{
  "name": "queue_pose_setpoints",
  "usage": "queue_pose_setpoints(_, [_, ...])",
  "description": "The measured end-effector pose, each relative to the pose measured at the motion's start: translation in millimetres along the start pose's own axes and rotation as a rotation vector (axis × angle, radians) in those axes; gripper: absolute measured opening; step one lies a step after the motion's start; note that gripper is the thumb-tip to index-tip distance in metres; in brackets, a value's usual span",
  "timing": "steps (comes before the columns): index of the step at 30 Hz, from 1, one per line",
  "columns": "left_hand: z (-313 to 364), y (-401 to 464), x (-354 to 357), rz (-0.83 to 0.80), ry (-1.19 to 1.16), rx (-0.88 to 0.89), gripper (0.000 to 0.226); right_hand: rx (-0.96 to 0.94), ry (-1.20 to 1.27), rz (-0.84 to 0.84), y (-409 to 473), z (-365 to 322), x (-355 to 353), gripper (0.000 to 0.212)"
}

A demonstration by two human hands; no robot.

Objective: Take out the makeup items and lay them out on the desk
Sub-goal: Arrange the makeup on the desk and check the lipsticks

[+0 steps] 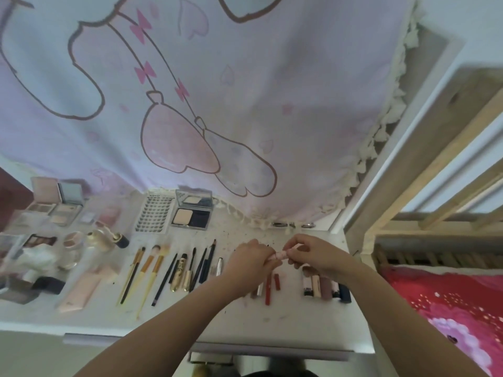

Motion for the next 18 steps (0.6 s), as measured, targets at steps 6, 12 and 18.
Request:
queue_pose_setpoints(6, [7,3,-11,0.044,-0.007,0.065,0.028,0.064,0.023,-0.023,3,4,1,0.036])
queue_pose_setpoints(12, [8,11,-11,0.058,0.005,0.071,0.028,0.029,0.089,-0.052,6,0,-4,0.018])
queue_pose_setpoints(18, [13,16,-18,0.055,-0.04,0.157,0.037,-0.012,0.109,-0.128,9,-6,-7,0.029])
Point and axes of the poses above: each hand's wrist, its own y-axis towards the middle knuckle, its own x-axis out of the palm, z = x × y, the point moved 8 cm from there along y, towards the middle knuckle, and after that the axes turned 11 degrees about -x, right-handed, at the moved point
